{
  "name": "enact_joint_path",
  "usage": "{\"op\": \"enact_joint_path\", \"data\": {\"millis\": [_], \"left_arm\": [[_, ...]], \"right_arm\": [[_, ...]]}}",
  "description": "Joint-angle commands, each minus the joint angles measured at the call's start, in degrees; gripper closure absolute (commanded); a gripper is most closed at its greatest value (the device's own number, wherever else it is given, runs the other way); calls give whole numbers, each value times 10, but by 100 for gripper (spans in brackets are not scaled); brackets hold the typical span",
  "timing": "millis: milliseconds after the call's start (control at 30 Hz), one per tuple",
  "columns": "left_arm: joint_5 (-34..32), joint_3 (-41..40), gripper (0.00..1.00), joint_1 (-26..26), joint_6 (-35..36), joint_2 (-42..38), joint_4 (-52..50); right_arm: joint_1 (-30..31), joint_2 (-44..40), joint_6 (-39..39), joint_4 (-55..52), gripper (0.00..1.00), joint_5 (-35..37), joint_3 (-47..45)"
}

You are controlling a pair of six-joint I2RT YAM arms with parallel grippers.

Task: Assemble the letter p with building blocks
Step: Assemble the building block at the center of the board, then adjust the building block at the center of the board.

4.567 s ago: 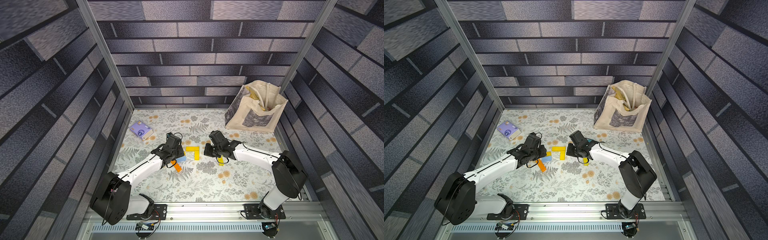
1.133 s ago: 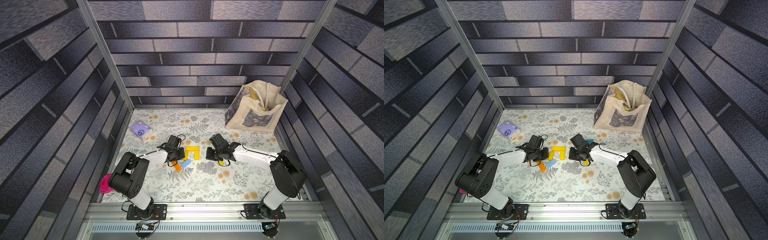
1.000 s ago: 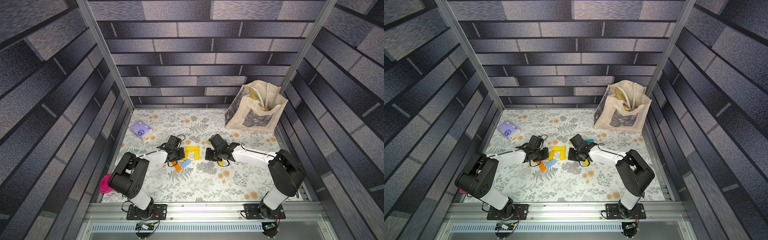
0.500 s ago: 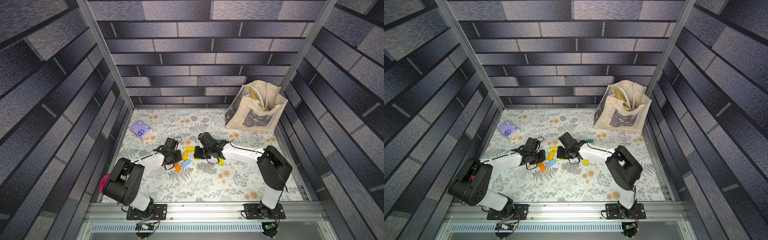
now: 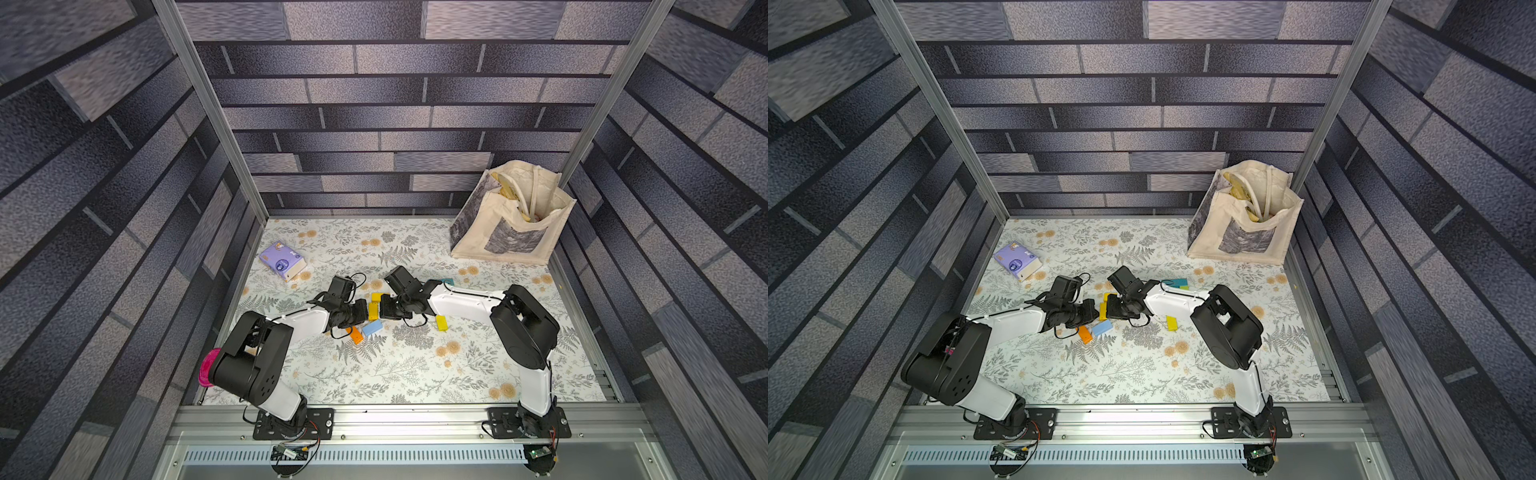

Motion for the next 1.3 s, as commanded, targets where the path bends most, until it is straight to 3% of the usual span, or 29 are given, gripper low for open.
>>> {"op": "enact_joint_path", "data": {"millis": [0, 567, 1267], "left_arm": [[8, -7, 100, 5, 1, 6, 2], [21, 7, 100, 15, -3, 49, 26], [15, 17, 100, 30, -4, 44, 6]], "right_arm": [[5, 17, 5, -27, 100, -2, 18], [8, 7, 13, -34, 100, 9, -10], [21, 22, 30, -26, 100, -9, -17]]}}
